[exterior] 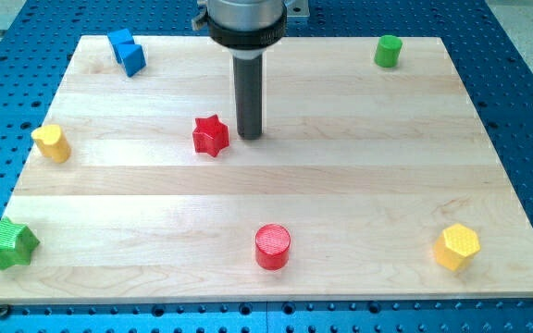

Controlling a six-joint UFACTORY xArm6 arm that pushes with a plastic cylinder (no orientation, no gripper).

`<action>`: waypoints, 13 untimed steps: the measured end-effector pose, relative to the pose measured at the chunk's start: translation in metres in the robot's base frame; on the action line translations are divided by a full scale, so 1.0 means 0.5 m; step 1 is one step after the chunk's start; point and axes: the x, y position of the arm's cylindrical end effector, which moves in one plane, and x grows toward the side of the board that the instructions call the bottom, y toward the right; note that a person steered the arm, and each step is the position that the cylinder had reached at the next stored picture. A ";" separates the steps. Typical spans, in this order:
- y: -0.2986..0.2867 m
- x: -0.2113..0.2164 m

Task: Place the red star into the red circle

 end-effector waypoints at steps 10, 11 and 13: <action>-0.082 0.215; -0.083 0.215; -0.080 0.233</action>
